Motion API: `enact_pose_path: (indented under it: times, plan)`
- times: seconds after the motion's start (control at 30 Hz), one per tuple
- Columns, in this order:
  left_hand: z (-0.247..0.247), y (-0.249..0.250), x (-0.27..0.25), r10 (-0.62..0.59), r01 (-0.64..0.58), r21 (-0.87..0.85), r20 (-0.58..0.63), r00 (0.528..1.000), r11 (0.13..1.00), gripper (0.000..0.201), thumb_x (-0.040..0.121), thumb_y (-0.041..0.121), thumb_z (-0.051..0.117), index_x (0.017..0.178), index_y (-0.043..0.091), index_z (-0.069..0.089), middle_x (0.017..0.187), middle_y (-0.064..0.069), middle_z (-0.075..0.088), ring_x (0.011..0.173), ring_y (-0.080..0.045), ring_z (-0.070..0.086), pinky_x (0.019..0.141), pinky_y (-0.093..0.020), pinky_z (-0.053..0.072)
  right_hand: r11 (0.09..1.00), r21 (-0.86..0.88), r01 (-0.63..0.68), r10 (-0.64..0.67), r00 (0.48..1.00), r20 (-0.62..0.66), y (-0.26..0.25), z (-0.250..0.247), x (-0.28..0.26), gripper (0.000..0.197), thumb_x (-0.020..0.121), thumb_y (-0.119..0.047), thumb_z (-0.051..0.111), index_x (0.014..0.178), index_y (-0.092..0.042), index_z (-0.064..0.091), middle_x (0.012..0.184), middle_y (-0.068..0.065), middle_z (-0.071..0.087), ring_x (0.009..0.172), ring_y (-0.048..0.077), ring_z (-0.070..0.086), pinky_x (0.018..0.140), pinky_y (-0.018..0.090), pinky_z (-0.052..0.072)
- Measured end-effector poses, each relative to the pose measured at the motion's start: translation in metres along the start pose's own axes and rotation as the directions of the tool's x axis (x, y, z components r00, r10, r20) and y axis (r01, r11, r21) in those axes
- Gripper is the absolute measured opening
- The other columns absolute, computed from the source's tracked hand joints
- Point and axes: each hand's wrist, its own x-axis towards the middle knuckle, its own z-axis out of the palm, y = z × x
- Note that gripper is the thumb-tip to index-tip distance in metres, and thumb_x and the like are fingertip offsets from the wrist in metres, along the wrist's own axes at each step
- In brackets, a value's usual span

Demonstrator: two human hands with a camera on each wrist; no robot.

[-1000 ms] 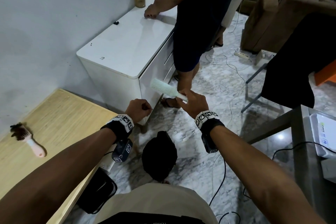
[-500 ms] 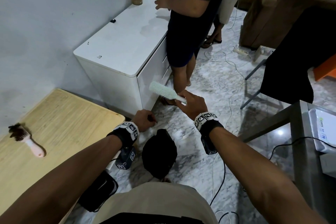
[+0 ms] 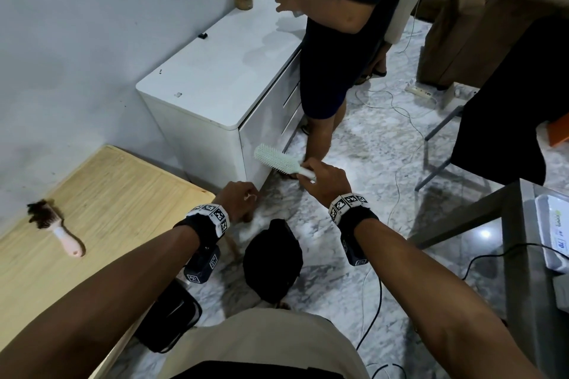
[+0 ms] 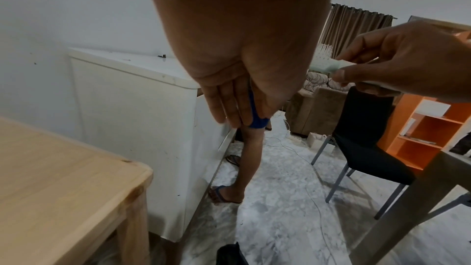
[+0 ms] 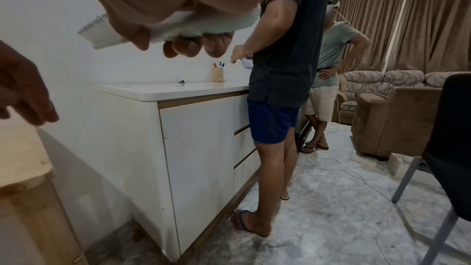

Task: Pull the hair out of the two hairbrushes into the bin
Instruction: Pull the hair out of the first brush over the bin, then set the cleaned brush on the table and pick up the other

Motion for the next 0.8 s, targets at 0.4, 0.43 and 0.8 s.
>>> enact_pose_path:
  times: [0.4, 0.43, 0.8]
  plan:
    - [-0.048, -0.039, -0.034, -0.068, 0.194, 0.214, -0.486, 0.872, 0.957, 0.039, 0.093, 0.035, 0.041, 0.112, 0.006, 0.059, 0.120, -0.019, 0.062, 0.106, -0.037, 0.059, 0.092, -0.044, 0.047, 0.990, 0.120, -0.071, 0.027, 0.942, 0.335, -0.038, 0.034, 0.043, 0.021, 0.083, -0.034, 0.064, 0.095, -0.018, 0.059, 0.086, 0.007, 0.071, 0.078, 0.029, 0.066, 0.064, 0.033, 0.048]
    - [-0.050, -0.043, -0.040, -0.090, 0.229, 0.223, -0.501, 0.861, 0.947, 0.037, 0.093, 0.032, 0.042, 0.112, 0.006, 0.059, 0.120, -0.019, 0.062, 0.106, -0.037, 0.058, 0.092, -0.044, 0.045, 0.989, 0.131, -0.066, 0.014, 0.932, 0.362, -0.046, 0.040, 0.047, 0.022, 0.083, -0.034, 0.064, 0.096, -0.017, 0.060, 0.087, 0.007, 0.071, 0.080, 0.029, 0.066, 0.066, 0.033, 0.049]
    - [-0.065, -0.133, -0.147, -0.429, 0.559, 0.073, -0.562, 0.707, 0.826, 0.046, 0.091, 0.038, 0.034, 0.114, 0.005, 0.057, 0.115, -0.020, 0.064, 0.105, -0.039, 0.058, 0.092, -0.045, 0.044, 0.963, 0.270, -0.016, -0.153, 0.791, 0.592, -0.178, 0.123, 0.062, 0.031, 0.078, -0.026, 0.068, 0.106, -0.015, 0.063, 0.099, 0.014, 0.071, 0.091, 0.034, 0.064, 0.074, 0.035, 0.050]
